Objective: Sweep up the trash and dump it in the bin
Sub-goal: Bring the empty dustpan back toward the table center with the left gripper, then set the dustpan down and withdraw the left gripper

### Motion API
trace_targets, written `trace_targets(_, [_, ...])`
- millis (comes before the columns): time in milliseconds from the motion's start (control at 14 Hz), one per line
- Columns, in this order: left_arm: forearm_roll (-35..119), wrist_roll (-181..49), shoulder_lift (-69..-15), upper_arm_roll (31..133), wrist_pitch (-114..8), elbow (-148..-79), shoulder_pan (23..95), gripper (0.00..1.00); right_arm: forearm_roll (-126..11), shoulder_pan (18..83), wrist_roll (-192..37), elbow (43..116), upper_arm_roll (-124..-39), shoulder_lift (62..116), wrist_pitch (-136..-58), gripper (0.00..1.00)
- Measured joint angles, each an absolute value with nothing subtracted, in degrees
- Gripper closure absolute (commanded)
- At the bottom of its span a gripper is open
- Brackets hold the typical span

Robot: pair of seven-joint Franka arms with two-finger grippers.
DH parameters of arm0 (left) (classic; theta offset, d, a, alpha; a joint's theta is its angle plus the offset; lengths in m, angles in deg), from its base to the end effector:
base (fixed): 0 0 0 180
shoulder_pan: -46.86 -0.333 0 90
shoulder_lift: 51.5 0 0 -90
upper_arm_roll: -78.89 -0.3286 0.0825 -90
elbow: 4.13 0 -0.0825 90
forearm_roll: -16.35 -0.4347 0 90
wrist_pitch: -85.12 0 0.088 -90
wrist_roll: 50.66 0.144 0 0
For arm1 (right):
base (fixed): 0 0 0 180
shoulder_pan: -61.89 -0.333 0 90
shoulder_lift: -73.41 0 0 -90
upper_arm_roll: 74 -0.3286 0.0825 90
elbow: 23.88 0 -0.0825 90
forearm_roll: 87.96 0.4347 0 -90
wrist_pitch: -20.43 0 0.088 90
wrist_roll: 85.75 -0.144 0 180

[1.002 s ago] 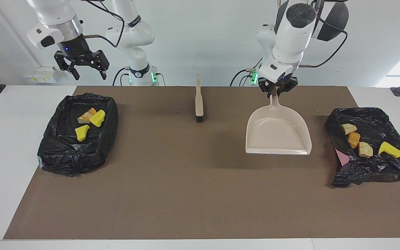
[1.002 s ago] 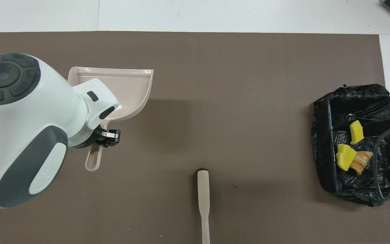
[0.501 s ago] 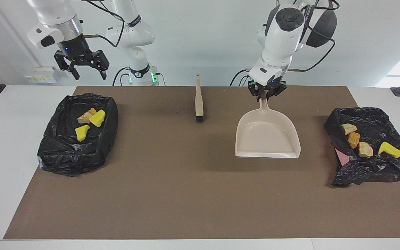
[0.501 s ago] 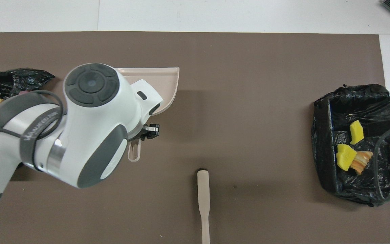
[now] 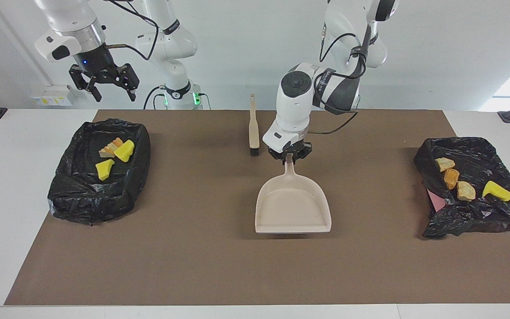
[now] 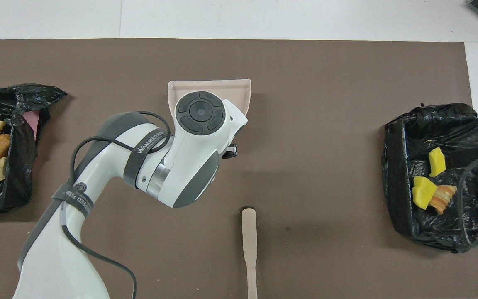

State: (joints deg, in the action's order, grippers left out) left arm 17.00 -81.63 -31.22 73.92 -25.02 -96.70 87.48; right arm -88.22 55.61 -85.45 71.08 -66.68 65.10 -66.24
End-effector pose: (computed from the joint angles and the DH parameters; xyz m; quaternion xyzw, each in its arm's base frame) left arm 0.5692 -0.4159 0.3727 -0.9988 0.0411 0.0138 0.0208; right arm 0.5515 -0.0155 0.6332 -1.0000 0.0059 0.0003 0.0069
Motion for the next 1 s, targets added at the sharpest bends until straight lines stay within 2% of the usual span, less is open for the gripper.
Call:
trace_targets(358, [17.0, -84.9, -24.5, 74.0, -28.1, -95.9, 92.2, 1.0, -88.2, 55.6, -85.4, 71.1, -66.7, 65.1, -66.2, 0.0])
trace_targets(429, [17.0, -86.0, -23.3, 74.0, -28.2, -95.1, 92.9, 0.91, -88.2, 55.6, -85.4, 71.1, -66.7, 65.1, -66.2, 0.0])
trace_targets(501, [17.0, -86.6, -22.9, 74.0, -28.3, -94.3, 93.1, 0.48, -88.2, 55.6, -85.4, 71.1, -66.7, 65.1, -66.2, 0.0])
trace_targets(572, [17.0, -86.6, -22.9, 73.9, -28.3, -93.8, 93.1, 0.0, -88.2, 55.6, -85.4, 71.1, -66.7, 65.1, -66.2, 0.0])
trace_targets(787, [17.0, -86.8, -23.8, 73.2, -28.3, -93.0, 92.8, 0.0, -88.2, 55.6, -85.4, 71.1, -66.7, 65.1, -66.2, 0.0])
trace_targets(1002, [17.0, -86.8, -27.3, 72.9, -26.2, -93.2, 92.1, 0.0, -88.2, 55.6, -85.4, 71.2, -66.7, 65.1, -66.2, 0.0])
